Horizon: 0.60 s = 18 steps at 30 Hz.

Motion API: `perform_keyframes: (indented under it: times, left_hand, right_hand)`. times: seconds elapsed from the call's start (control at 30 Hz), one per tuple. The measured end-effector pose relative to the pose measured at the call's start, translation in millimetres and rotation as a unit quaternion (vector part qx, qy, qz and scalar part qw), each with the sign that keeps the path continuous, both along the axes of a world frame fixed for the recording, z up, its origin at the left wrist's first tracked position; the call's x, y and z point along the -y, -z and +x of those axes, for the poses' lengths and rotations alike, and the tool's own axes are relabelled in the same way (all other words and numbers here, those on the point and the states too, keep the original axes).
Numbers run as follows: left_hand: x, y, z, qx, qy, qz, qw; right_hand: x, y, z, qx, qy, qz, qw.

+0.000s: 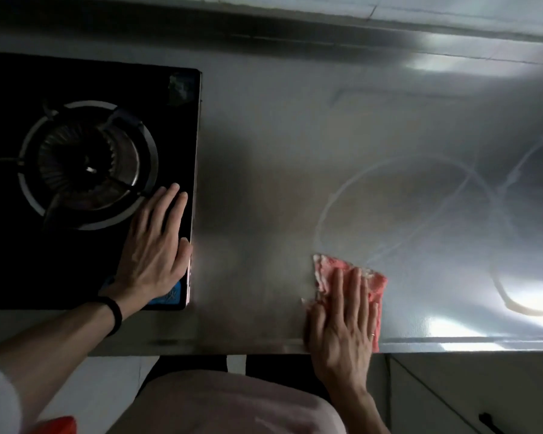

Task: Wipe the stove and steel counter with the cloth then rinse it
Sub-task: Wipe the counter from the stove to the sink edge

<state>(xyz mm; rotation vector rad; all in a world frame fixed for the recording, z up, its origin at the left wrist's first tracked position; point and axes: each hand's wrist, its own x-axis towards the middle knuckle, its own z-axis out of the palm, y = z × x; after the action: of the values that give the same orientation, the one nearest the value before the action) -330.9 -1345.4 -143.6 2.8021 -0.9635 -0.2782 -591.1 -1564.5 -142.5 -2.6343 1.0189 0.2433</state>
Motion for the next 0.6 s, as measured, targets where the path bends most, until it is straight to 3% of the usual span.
perform_keyframes:
  times: [0.1,0.33,0.6]
  left_hand:
    - [26.4,-8.5,-5.2,-0.005,-0.057,0.014,0.998]
    - [121.2,-4.6,-19.1,-0.021,-0.052,0.067,0.996]
    - [130.5,2.8,-22.5,0.018,-0.068,0.083,0.994]
  right_hand:
    - [18.9,-1.2,-22.0,-0.004,-0.008,-0.001,1.000]
    - [28.1,13.3,-1.5,-0.013,-0.078,0.017,0.997]
    - [93.1,18.2,162.9,0.043,-0.107,0.050,0.992]
